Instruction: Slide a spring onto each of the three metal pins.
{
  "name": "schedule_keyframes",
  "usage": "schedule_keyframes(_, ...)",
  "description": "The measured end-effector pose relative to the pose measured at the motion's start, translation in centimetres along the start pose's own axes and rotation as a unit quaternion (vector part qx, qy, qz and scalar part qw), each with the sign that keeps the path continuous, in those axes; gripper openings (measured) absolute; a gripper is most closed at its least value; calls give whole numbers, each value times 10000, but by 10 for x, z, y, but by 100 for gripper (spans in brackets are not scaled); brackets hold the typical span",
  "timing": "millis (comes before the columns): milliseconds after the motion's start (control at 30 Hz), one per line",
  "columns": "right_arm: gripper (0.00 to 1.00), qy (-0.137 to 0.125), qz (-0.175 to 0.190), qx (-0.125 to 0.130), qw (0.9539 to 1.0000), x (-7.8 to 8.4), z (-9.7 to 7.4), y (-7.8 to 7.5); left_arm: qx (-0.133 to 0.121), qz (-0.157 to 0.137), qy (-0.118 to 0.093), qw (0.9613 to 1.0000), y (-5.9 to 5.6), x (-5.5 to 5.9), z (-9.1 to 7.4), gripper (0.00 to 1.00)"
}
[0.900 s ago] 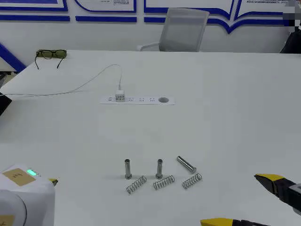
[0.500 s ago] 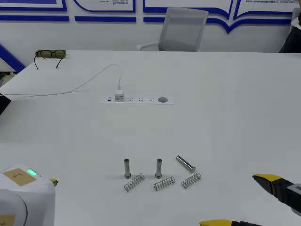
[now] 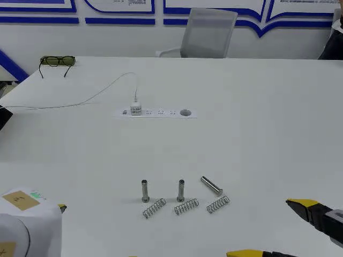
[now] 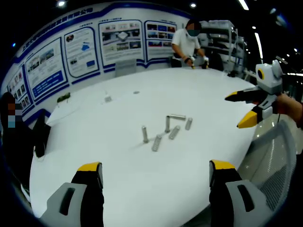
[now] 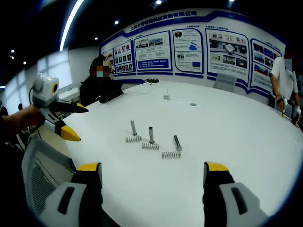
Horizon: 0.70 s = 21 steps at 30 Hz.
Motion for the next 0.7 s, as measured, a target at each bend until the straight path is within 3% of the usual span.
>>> schedule_keyframes(333, 84, 39, 1, 46, 10000, 0, 8, -8, 35, -60, -21, 10000, -1, 1, 2, 93)
schedule_keyframes(700, 77, 24, -64, 82, 9999, -12, 26, -23, 72, -131, -75, 9999, -1, 1, 3, 91)
Point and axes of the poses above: the centre of the closed fingertips' face, and the gripper's own axes: z roughly forward along the fingers, y roughly to its left, x roughly out of its underside, the point moved 10 cm from there along -z, roughly backward along the fingers, and after that the axes turned 9 degrees about -z, right-handed, at the moved point
